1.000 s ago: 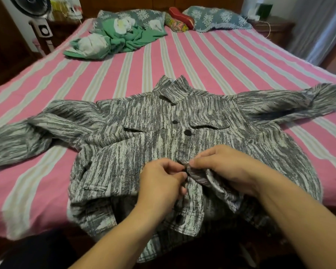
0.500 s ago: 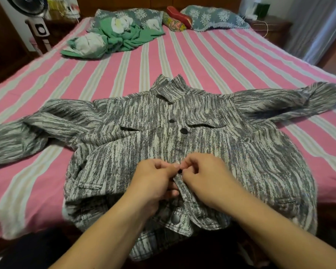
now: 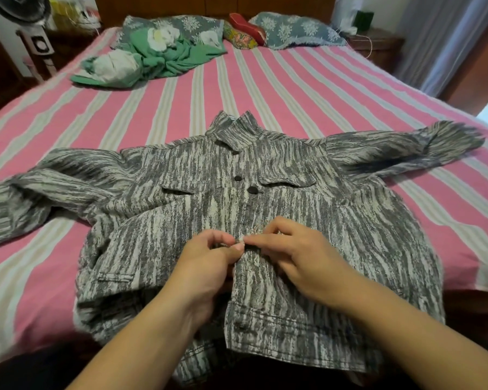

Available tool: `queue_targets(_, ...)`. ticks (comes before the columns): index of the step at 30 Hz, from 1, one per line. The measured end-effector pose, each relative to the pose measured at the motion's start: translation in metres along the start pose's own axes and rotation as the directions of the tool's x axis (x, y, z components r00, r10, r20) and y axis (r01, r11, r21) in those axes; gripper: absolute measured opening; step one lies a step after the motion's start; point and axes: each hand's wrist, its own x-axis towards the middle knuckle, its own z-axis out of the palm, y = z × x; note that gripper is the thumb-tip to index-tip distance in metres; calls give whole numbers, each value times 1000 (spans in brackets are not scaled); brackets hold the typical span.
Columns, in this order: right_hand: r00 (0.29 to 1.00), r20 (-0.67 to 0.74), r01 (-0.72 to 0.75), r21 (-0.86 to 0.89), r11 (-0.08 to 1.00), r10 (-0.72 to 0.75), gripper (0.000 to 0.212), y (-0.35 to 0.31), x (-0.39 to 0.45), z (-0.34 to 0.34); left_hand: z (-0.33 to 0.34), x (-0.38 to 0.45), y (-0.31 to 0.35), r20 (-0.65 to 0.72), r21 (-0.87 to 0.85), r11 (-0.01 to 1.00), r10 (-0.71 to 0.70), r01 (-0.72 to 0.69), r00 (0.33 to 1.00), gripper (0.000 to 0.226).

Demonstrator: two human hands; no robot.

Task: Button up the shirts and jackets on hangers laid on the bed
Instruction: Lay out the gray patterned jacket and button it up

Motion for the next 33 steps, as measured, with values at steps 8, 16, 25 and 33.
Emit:
queue_targets(8,924,131,383,-342,858,-360,31,8,12,-17,-1,-1,4,51,108,994,-21,15,998,14)
queue_targets(16,851,258,523,-329,786,-458,23,7,32,-29,-2,-4,5,79,29,999,-21,19,997,27)
queue_targets(25,678,469,734,-381,563,-566,29,10,44,-45,-10,-5,-1,161,105,994,20,-38,987,27)
queue_targets(33,385,644,913,-369,172,-661,29,15,68,-43,-11,-1,-5,167,176,981,57,-87,984,28)
